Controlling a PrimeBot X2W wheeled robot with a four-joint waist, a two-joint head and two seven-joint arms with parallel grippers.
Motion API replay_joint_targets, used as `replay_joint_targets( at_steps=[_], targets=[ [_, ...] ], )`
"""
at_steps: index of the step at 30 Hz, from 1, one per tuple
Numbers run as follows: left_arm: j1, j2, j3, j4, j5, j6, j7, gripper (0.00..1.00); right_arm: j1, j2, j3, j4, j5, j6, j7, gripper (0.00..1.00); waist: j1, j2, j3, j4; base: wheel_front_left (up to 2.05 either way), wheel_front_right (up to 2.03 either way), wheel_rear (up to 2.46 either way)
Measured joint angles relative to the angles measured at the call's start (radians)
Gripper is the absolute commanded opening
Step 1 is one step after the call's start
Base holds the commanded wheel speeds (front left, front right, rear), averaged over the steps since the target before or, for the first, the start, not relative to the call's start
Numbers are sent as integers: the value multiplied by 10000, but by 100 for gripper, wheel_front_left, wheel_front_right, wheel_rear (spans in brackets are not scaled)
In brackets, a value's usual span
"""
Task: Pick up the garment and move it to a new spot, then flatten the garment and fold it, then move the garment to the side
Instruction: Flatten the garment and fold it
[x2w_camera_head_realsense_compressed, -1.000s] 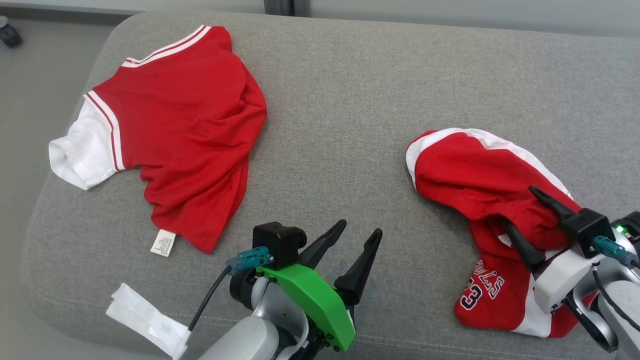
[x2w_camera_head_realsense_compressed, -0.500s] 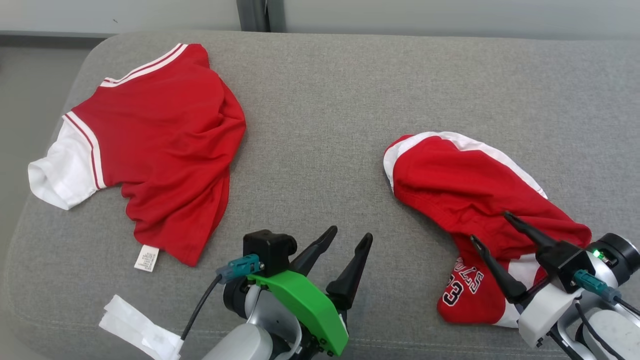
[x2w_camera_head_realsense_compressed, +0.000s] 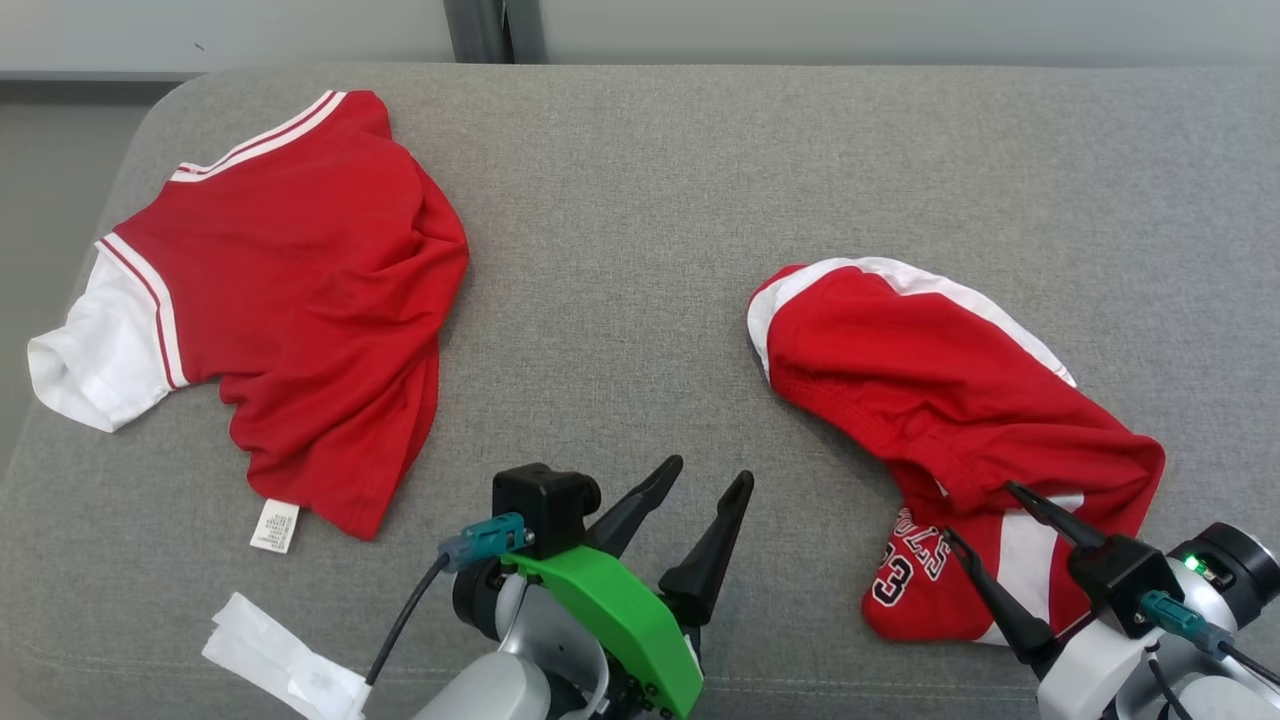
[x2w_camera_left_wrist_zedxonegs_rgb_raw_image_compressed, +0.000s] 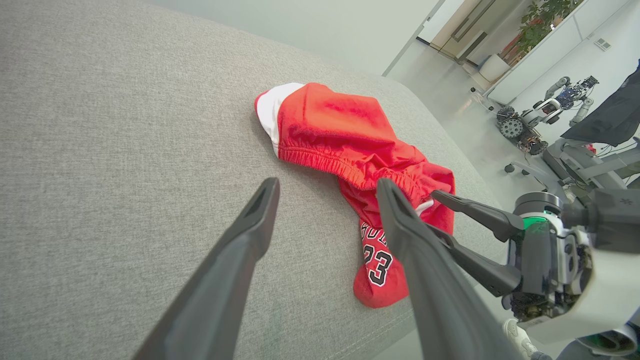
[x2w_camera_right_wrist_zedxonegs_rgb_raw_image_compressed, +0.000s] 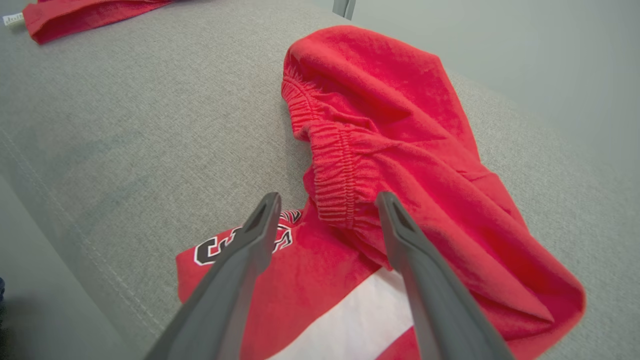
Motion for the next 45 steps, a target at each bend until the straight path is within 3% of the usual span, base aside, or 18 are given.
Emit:
replay_joint_targets(
  at_steps=[18,22,23,25,27,29,34,37,41,45],
  targets=[
    [-28,-21,-104,-171,17,0,96,100,-29,-19,-224,201,50,-190,314,100,0,0,392,536,0,0,0],
    [-29,-23,38,-171,17,0,81,100,-102,-27,-207,320,50,-188,403,67,0,0,457,615,0,0,0],
    [-29,-23,56,-171,17,0,81,100,-117,-31,-217,332,48,-190,437,67,0,0,463,619,0,0,0],
    [-29,-23,102,-173,17,2,69,100,-167,-44,-224,341,50,-190,493,48,-1,0,476,616,0,0,0],
    [-28,-21,165,-196,17,2,65,100,-272,-81,-245,337,48,-190,523,38,0,0,515,591,0,0,0],
    [-29,-23,132,-198,17,2,38,100,-325,-88,-324,347,48,-253,531,0,0,0,550,562,0,0,0],
    [-29,-31,127,-196,17,2,38,100,-423,6,-671,318,309,-359,602,0,0,0,573,529,0,0,0],
    [-31,-36,150,-161,17,2,36,100,-414,882,-1216,59,2044,-282,604,0,0,0,545,508,0,0,0],
    [-32,-38,140,-15,-13,0,36,100,-267,2109,-1292,-627,4650,504,1087,0,0,0,381,505,0,0,0],
    [-32,-54,117,56,-96,-13,-8,100,-237,2429,-1026,-1430,6042,1020,2057,0,0,0,162,545,0,0,0]
  ],
)
